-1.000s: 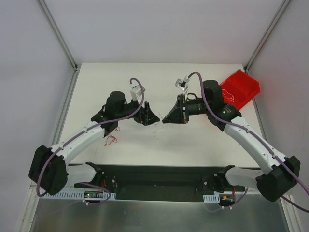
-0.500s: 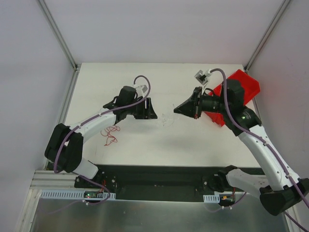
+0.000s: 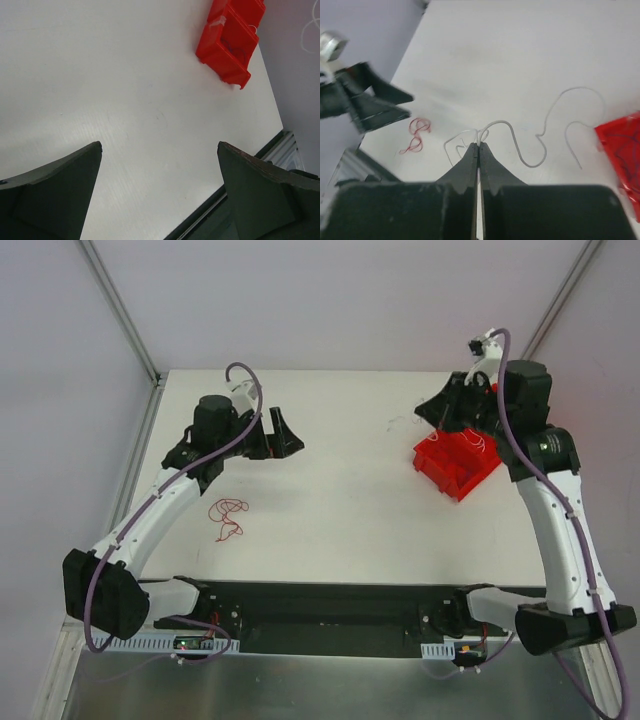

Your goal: Untangle the cables

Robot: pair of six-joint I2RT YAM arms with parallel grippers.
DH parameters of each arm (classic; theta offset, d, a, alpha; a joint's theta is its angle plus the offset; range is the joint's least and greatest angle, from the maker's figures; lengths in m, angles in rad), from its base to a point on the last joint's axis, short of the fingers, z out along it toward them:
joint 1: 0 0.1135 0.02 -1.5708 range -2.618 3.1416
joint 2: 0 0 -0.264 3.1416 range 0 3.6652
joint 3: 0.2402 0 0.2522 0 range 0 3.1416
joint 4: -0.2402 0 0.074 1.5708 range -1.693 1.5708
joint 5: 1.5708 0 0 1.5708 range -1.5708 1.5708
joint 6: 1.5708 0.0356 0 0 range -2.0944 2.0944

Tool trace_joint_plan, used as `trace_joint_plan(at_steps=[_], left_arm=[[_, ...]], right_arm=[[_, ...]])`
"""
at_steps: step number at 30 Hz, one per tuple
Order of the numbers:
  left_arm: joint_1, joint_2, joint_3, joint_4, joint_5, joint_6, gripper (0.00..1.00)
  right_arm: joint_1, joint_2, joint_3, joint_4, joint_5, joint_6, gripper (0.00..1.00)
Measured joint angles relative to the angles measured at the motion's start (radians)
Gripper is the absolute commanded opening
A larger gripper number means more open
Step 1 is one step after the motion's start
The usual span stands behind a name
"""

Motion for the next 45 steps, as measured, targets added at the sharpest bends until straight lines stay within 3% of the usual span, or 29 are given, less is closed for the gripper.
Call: trace_joint_plan(at_steps=[9, 20, 37, 45], left_arm=[[0.063, -0.004, 0.002, -0.046, 0.080, 0.062, 0.99], [0.064, 0.010, 0.001, -0.054, 0.159, 0.065, 0.97], [0.118, 0.047, -0.002, -0.058, 0.205, 0.064, 0.96], [0.129, 0.043, -0.012, -0.058, 0.171, 0.064, 0.96]], right_arm=[[-0.284, 0.242, 0.156, -0.101, 0.134, 0.153, 0.00], [-0.480, 0.456, 0.182, -0.074, 0.167, 0.235, 0.00], [-0.531, 0.774, 0.193, 0.060, 0.224, 0.274, 0.00], [-0.514, 0.825, 0.192, 0.069, 0.366, 0.271, 0.10]])
